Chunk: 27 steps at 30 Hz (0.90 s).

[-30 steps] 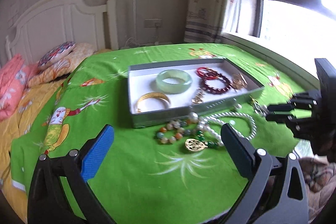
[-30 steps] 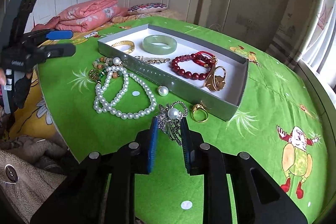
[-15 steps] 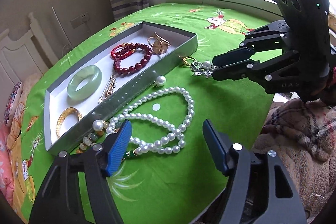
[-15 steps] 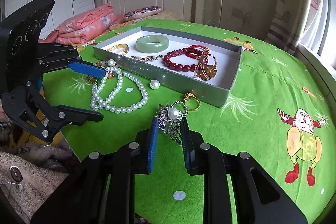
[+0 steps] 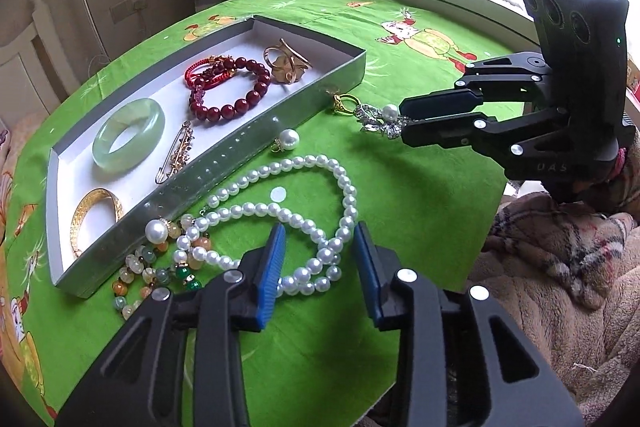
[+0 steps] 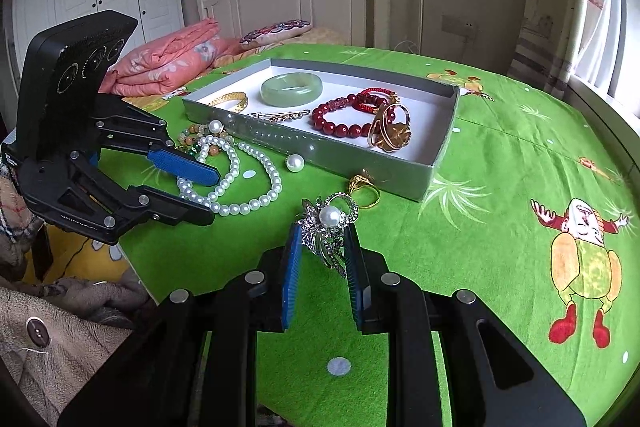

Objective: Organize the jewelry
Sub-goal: 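Grasp the pearl strand with the left tool while the right holds the silver brooch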

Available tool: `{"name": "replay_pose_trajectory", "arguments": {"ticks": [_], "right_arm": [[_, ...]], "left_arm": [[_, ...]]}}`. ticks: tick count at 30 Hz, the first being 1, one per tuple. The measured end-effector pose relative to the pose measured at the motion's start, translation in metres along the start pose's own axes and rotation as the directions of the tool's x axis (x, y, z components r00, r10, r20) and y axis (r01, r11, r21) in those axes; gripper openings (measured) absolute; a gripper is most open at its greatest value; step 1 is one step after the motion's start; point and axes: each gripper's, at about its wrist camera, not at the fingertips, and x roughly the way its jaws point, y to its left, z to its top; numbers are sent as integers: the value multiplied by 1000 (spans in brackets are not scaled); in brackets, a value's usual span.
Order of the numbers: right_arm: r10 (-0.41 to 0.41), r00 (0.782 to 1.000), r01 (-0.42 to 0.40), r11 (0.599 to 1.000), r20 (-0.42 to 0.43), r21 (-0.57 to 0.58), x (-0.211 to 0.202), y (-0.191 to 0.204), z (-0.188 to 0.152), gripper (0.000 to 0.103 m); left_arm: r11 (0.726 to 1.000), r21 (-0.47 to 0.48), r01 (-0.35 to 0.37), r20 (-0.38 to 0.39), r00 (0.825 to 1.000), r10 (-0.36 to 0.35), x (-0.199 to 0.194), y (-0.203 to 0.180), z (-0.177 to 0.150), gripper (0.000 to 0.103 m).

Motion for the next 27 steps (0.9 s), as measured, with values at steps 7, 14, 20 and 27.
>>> {"name": "replay_pose_trajectory", "arguments": {"ticks": [7,14,20,27], "right_arm": [[-2,1000,2,1000,-21,6,5,1,0,22],[-5,999,6,1000,-34,22,9,-1,2,24],[-14,999,13,1000,-33,-12,10,6,2,35],[-30,999,31,999,-26,30,10,-3,2,34]], "left_arm": [[1000,-13,-12,-1,1000,12,-2,-1,-1,36],[999,-39,-12,24,1000,13,-4,-1,-5,37],[999,-48,19,41,999,-17,-2,-9,-6,60],[998,-63,8,66,998,-4,-1,-16,-8,72]]}}
